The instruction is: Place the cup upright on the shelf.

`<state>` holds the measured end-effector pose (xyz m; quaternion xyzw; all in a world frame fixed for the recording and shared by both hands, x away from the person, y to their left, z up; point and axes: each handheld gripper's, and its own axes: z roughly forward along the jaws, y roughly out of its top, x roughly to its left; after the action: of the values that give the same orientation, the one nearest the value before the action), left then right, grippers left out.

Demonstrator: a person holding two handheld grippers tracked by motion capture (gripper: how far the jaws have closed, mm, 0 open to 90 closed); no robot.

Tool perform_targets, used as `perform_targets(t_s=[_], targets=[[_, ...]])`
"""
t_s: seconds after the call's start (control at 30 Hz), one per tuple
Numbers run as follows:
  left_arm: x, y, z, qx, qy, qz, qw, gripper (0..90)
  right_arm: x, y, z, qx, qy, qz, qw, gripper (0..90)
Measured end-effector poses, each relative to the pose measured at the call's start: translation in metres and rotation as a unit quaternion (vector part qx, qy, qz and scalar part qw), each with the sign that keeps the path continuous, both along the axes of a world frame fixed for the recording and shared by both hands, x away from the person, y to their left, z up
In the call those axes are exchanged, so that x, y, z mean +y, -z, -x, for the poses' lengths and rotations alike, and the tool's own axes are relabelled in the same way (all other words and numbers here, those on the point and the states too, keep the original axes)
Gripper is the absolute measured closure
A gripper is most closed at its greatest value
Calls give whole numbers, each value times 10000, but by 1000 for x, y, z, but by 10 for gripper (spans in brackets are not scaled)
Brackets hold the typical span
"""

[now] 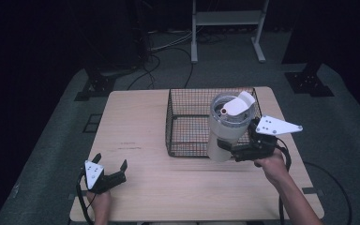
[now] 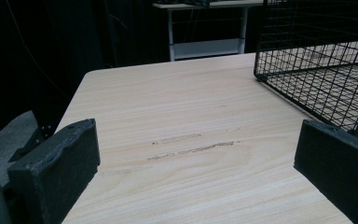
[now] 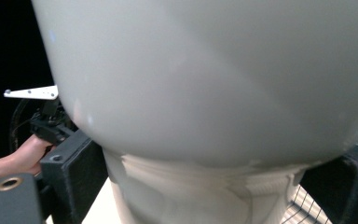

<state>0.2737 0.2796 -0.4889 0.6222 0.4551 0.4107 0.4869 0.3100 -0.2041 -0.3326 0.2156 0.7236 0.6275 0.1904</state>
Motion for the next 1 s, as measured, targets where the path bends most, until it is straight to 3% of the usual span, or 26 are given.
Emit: perform_targets(t_s=[0.33,0.43,1.0], targets=[[0,0,0,-10,12,16,10000,0,12,-19,-32,-50,-39,22,10000,90],[1,0,0,-13,16,23,10000,0,17,-23,-49,-50,-36,70,10000,89],[1,0,0,-3,34,40,10000,0,37,-22,-110,132,-114,120,9998,89]])
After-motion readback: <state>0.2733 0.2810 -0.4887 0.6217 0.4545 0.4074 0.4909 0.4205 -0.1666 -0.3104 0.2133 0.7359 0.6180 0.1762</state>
